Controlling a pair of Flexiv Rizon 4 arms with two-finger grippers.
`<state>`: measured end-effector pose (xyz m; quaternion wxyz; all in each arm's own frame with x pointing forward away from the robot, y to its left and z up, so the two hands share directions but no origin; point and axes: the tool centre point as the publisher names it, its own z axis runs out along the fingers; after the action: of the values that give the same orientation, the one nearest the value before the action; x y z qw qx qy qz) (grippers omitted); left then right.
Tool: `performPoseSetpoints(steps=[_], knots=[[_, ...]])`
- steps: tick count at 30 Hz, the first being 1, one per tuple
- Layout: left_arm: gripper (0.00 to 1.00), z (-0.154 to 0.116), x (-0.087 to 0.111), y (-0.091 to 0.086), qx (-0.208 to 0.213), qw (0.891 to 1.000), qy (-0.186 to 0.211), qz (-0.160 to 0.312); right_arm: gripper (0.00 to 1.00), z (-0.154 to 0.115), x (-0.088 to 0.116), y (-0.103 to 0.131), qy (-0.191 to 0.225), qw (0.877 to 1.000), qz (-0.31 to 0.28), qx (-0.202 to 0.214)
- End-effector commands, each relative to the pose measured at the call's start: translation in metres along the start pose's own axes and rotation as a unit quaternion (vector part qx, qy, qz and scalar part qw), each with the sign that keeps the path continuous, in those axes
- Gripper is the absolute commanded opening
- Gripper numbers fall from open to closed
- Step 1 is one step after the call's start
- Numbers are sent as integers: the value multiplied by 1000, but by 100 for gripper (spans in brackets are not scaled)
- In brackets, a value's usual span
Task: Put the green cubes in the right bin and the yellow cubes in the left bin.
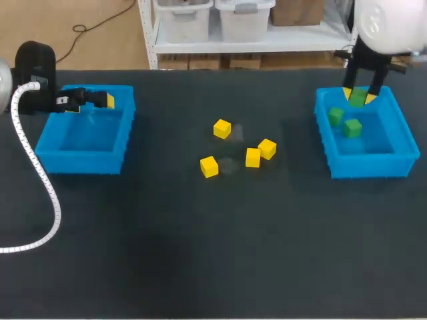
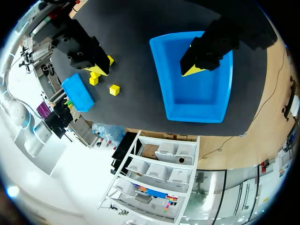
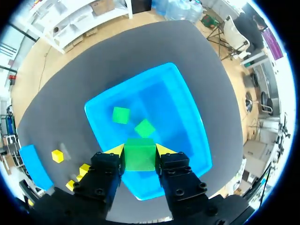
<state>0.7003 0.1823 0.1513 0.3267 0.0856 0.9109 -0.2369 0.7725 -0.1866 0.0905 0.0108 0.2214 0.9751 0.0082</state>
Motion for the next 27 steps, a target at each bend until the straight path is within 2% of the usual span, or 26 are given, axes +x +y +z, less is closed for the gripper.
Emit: performPoseSetpoints(steps=[1,6,22,25,27], knots=[[100,0,1,2,6,1000,-3,1,100,-3,5,-11,-168,984,-13,-52],[100,0,1,2,6,1000,-3,1,100,-14,0,3,-212,974,-40,-65],[100,0,1,2,6,1000,-3,1,100,-14,0,3,-212,974,-40,-65],[100,-12,-1,6,-40,997,13,60,100,-14,0,3,-212,974,-40,-65],[100,-18,-4,6,-46,996,19,79,100,-14,0,3,-212,974,-40,-65]])
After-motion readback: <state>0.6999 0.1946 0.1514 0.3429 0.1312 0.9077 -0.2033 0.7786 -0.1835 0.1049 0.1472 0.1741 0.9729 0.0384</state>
